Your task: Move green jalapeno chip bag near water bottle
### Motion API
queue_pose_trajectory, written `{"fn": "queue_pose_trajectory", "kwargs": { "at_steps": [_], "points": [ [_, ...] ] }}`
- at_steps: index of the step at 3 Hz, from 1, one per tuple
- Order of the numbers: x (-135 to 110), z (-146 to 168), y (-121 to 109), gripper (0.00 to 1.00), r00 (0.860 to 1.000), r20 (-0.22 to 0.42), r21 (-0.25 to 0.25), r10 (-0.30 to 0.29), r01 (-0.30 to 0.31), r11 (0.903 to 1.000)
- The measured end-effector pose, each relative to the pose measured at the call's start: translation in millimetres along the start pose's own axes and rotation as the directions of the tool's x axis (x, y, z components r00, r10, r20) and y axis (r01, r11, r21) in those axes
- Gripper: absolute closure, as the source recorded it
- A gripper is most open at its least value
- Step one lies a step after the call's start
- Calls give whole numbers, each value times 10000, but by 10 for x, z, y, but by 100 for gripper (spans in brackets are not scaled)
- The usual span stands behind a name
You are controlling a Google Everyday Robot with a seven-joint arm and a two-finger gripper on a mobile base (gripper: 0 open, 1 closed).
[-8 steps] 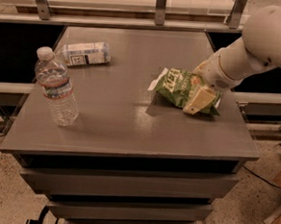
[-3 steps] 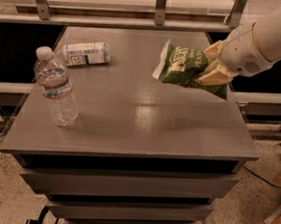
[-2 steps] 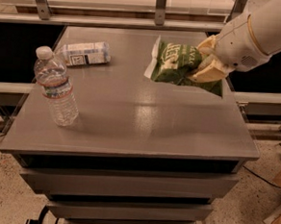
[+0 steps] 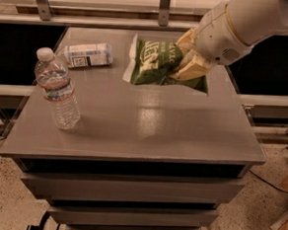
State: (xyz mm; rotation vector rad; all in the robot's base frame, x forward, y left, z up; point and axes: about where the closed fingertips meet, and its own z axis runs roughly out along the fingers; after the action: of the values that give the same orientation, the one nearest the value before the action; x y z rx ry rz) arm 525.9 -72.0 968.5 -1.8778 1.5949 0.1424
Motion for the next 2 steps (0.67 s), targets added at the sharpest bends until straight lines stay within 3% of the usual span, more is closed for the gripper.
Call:
{"fn": "queue_pose_trajectory", "kwargs": {
  "at_steps": [2],
  "points": [
    [-215,332,81,100,9979,63,-480,-639,641,9968]
  ]
}}
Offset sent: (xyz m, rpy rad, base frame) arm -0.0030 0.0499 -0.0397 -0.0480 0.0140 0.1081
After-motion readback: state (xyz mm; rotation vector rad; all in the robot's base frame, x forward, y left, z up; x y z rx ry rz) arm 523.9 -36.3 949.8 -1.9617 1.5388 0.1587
